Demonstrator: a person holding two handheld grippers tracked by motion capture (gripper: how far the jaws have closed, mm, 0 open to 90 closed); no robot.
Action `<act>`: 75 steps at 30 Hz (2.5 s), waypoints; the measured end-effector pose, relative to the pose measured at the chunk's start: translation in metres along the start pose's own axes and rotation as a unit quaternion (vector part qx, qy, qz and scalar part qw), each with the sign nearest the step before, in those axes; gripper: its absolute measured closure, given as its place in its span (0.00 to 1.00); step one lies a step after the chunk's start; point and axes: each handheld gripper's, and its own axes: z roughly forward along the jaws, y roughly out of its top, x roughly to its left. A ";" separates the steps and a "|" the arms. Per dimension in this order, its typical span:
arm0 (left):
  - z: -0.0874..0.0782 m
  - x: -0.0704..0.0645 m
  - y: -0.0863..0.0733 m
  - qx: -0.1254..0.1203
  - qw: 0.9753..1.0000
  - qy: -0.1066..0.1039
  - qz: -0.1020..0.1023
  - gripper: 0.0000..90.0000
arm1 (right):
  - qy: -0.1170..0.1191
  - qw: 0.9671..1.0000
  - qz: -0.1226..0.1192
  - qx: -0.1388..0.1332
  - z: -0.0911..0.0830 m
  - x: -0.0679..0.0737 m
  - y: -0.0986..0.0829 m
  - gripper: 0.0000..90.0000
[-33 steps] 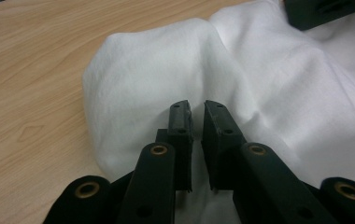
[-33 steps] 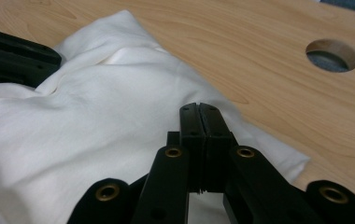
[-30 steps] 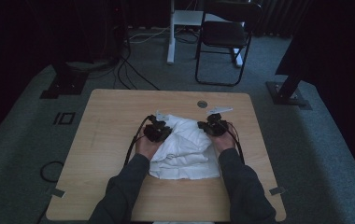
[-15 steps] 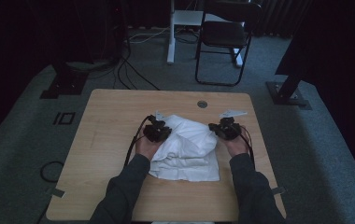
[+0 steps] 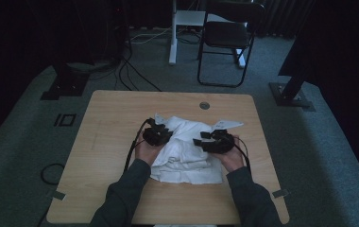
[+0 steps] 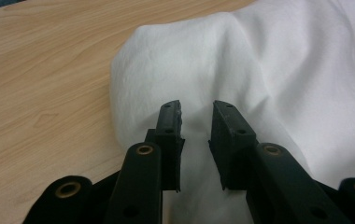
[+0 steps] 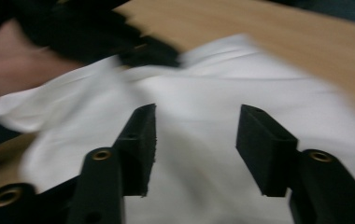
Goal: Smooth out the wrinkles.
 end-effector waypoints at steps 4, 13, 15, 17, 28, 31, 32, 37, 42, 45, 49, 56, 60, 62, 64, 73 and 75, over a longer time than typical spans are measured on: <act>-0.002 0.000 -0.001 -0.001 1.000 -0.001 0.000 0.81 | 0.022 0.999 -0.024 0.017 0.013 0.014 -0.007 0.51; -0.003 0.004 -0.003 -0.002 1.000 -0.002 -0.008 0.79 | 0.041 0.996 -0.072 0.031 -0.010 0.022 -0.022 0.97; -0.002 0.004 -0.004 0.000 1.000 -0.002 -0.009 0.79 | 0.042 0.996 -0.078 0.027 -0.023 0.022 -0.026 0.97; -0.002 0.003 -0.004 0.002 1.000 -0.003 -0.008 0.79 | 0.042 0.995 -0.082 0.027 -0.029 0.021 -0.029 0.97; -0.007 -0.008 -0.004 -0.008 1.000 -0.009 -0.001 0.77 | 0.027 0.997 -0.056 0.041 -0.050 0.002 -0.050 0.66; -0.007 -0.008 -0.004 -0.012 1.000 -0.010 -0.003 0.77 | -0.014 0.999 -0.041 0.012 -0.050 0.001 -0.030 0.65; -0.007 -0.009 -0.003 -0.014 1.000 -0.010 -0.004 0.77 | -0.027 0.999 -0.043 0.009 -0.046 0.002 -0.023 0.65; -0.006 -0.005 0.001 -0.025 1.000 -0.005 -0.011 0.75 | -0.054 0.998 -0.019 0.008 -0.007 -0.005 0.000 0.60; 0.000 0.003 0.006 -0.031 0.999 0.010 -0.026 0.75 | -0.072 0.997 0.033 0.024 0.029 -0.021 0.002 0.72; 0.010 0.009 0.009 -0.025 0.999 0.022 -0.026 0.75 | -0.066 0.996 0.040 0.038 0.033 -0.027 -0.002 1.00; 0.020 0.015 0.015 -0.020 0.999 0.028 -0.035 0.77 | -0.078 0.996 0.022 0.020 0.014 -0.024 -0.004 1.00; 0.030 0.023 0.018 -0.032 0.999 0.016 -0.031 0.66 | -0.133 0.990 0.039 0.019 0.004 -0.042 0.000 0.60; 0.038 0.031 0.013 -0.032 0.999 -0.015 -0.041 0.55 | -0.144 0.986 0.073 0.035 0.012 -0.063 -0.004 0.39; 0.044 0.032 0.011 -0.027 0.998 -0.030 -0.047 0.55 | -0.142 0.986 0.077 0.049 0.020 -0.070 -0.007 0.38; 0.048 0.030 0.008 -0.017 0.998 -0.047 -0.049 0.65 | -0.124 0.988 0.077 0.057 0.027 -0.074 -0.010 0.56; 0.044 0.022 0.009 -0.015 0.999 -0.026 -0.010 0.98 | -0.118 0.991 0.051 0.025 0.006 -0.074 -0.009 0.96; 0.041 0.020 0.011 -0.018 1.000 -0.019 -0.001 0.98 | -0.113 0.992 0.050 0.021 0.000 -0.074 -0.010 0.96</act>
